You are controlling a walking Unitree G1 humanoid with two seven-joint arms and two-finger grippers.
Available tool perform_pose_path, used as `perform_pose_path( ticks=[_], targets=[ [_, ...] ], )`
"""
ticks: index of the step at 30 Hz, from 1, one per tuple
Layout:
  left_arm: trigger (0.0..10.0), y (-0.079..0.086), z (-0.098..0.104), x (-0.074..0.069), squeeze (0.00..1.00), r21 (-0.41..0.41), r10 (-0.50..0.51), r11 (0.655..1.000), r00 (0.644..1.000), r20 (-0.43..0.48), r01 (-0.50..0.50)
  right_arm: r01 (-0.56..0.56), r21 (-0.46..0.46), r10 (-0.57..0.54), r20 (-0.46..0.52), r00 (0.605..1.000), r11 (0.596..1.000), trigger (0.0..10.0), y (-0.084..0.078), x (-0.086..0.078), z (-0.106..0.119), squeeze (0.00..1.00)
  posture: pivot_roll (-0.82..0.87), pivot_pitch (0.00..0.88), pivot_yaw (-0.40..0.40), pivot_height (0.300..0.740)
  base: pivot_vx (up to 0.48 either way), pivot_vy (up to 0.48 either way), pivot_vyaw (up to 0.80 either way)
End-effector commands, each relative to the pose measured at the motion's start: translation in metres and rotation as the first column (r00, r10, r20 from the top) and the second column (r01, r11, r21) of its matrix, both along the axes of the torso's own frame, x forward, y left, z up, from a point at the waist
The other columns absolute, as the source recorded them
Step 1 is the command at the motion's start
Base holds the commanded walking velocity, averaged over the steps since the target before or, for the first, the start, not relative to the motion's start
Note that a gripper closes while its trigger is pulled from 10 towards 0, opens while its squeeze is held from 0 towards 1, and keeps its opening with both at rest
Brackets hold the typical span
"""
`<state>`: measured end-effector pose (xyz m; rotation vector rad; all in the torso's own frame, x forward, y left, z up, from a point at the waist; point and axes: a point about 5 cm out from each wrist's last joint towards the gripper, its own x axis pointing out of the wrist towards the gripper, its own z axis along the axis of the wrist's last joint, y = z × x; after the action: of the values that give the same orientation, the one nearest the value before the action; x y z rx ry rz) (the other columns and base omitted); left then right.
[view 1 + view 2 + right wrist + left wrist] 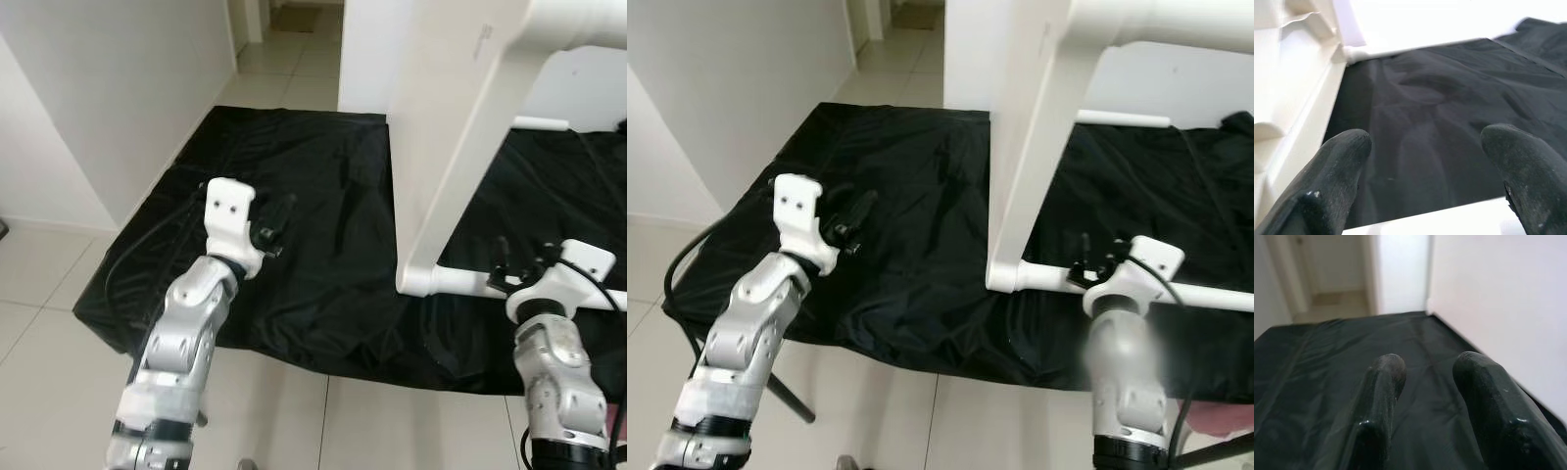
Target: Building children table
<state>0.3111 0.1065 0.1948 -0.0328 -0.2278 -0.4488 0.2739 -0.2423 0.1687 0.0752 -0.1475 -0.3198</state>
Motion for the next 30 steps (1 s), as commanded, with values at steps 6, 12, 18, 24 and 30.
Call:
perform_pose_path(
  ticks=[6, 12, 18, 24, 30],
  targets=[
    [10.0, -0.012, -0.013, -0.018, 0.00, 0.076, -0.104, 0.992, 0.994, -0.021, 0.105, -0.030, 0.000, 0.030, -0.041, 0.999, 1.000, 10.0, 0.019, -0.005, -0.015, 0.00, -0.02, 0.000, 0.038, 0.740, 0.000, 0.000, 0.00],
    [10.0, -0.023, -0.026, -0.031, 0.00, 0.088, -0.197, 0.975, 0.976, -0.089, 0.205, -0.086, -0.022, 0.084, -0.074, 0.994, 0.996, 10.0, 0.029, -0.003, -0.022, 0.00, -0.02, 0.005, 0.037, 0.740, 0.000, 0.000, 0.00],
    [10.0, -0.035, -0.028, -0.045, 0.00, 0.125, -0.313, 0.938, 0.944, -0.105, 0.325, -0.110, -0.066, 0.102, -0.107, 0.989, 0.992, 10.0, 0.033, 0.006, -0.027, 0.00, 0.00, 0.016, 0.031, 0.740, 0.000, 0.000, 0.00],
    [10.0, -0.043, -0.027, -0.060, 0.00, 0.126, -0.397, 0.902, 0.909, -0.128, 0.412, -0.142, -0.065, 0.133, -0.133, 0.982, 0.988, 10.0, 0.036, 0.014, -0.032, 0.00, 0.01, 0.028, 0.031, 0.740, 0.000, 0.000, 0.00],
    [10.0, -0.044, -0.024, -0.066, 0.00, 0.126, -0.416, 0.893, 0.899, -0.138, 0.433, -0.193, -0.048, 0.183, -0.152, 0.971, 0.980, 10.0, 0.040, 0.019, -0.034, 0.00, 0.02, 0.037, 0.028, 0.740, 0.000, 0.000, 0.00]
  ],
)
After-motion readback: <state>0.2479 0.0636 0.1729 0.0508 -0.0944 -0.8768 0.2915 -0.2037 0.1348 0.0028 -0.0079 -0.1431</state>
